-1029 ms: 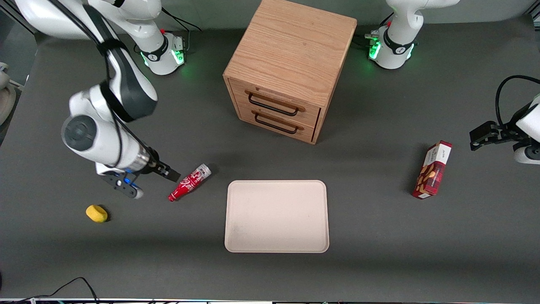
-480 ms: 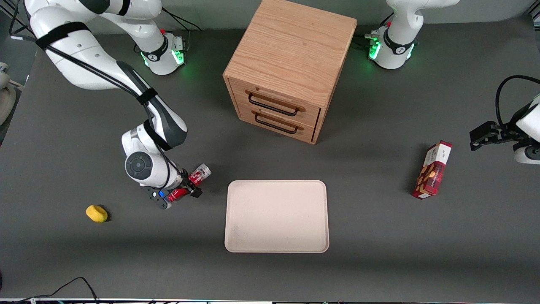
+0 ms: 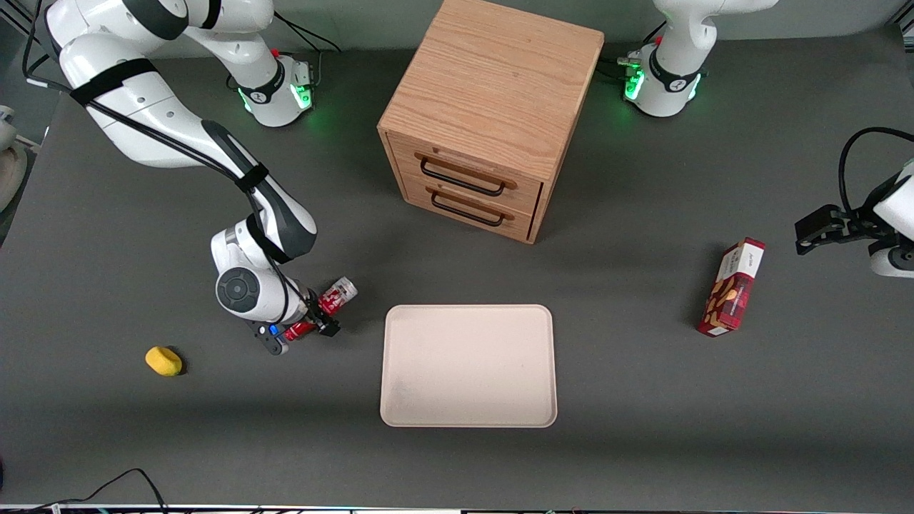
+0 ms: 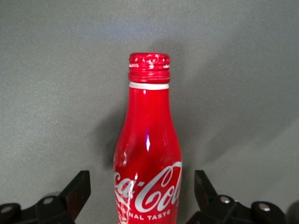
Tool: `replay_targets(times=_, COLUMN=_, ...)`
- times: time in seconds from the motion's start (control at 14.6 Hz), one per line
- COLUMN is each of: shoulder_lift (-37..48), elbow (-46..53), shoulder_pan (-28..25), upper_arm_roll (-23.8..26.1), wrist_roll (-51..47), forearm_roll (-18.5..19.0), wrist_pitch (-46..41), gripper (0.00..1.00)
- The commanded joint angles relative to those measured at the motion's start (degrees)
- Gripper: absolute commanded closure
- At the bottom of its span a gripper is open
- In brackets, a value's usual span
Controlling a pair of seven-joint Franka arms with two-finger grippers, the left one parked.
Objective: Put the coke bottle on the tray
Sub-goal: 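Close the right gripper around the bottle's body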
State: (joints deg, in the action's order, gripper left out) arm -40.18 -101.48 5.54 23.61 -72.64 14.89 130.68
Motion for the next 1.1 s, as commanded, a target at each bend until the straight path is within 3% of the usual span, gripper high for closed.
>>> replay_targets(times=0.0, shoulder_lift=-0.3, elbow=-0.3, shoulder_pan=-0.6, upper_arm_roll=-0.2, wrist_roll=-2.2, forearm_roll=1.5, wrist_pitch=1.8, gripper=0.10)
replay_targets(times=0.14, shoulder_lift=-0.5, elbow=-0.3, shoulder_pan=-0.7, upper_arm_roll=-0.2, wrist_roll=-1.9, forearm_roll=1.5, wrist_pitch=2.6, gripper=0.22)
replay_targets(times=0.34, shoulder_lift=-0.8, elbow=-0.3, shoulder_pan=-0.6, upper_arm_roll=-0.2, wrist_roll=-1.4, forearm_roll=1.5, wrist_pitch=2.8, gripper=0.77)
replay_targets(times=0.48, shoulder_lift=-0.7, elbow=-0.3, shoulder_pan=-0.5, upper_arm_roll=-0.2, wrist_roll=-1.1, forearm_roll=1.5, wrist_pitch=2.7, gripper=0.99)
replay_targets(times=0.75, shoulder_lift=0.6, elbow=-0.3, shoulder_pan=-0.4, upper_arm_roll=-0.2, wrist_roll=1.0, forearm_roll=1.5, wrist_pitch=2.3, gripper=1.00)
replay_targets(times=1.03, shoulder_lift=2.4, elbow=6.1, shoulder_pan=0.4, upper_arm_roll=0.2, wrist_roll=13.5, forearm_roll=1.0, wrist_pitch=-3.4, gripper=1.00)
